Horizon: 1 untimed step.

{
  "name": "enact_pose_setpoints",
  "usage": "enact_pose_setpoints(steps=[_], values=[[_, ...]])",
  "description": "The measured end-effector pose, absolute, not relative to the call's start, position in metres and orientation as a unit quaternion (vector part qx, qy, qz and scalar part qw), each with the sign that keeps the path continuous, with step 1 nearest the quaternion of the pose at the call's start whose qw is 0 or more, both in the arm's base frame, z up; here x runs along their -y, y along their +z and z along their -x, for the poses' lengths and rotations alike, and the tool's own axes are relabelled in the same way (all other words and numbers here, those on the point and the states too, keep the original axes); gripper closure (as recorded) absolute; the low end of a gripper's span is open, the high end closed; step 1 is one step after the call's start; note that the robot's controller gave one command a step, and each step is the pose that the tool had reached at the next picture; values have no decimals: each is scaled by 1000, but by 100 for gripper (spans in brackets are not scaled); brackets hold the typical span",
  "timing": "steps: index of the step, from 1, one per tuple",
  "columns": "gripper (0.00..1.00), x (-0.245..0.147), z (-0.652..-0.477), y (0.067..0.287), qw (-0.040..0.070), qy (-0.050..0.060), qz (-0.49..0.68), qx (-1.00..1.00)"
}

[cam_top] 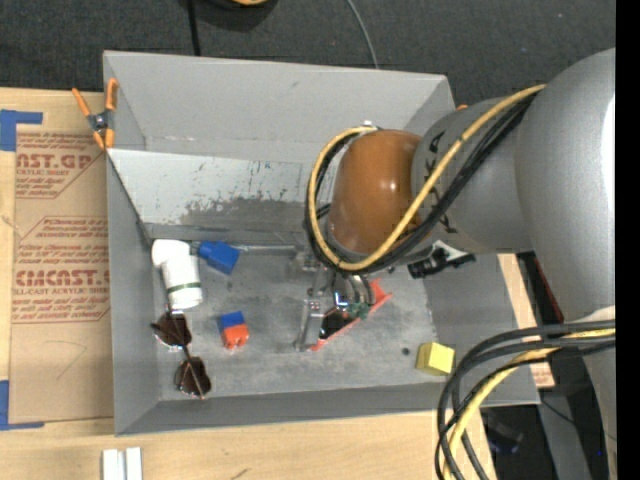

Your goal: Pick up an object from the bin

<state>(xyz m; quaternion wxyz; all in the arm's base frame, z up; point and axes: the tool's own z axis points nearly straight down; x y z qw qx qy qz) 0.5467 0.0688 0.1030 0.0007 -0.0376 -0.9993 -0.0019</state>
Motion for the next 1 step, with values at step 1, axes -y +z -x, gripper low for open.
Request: enact_pose_setpoints(steps=[1], values=[[0, -50, -548, 90, -1, -1, 50, 999]])
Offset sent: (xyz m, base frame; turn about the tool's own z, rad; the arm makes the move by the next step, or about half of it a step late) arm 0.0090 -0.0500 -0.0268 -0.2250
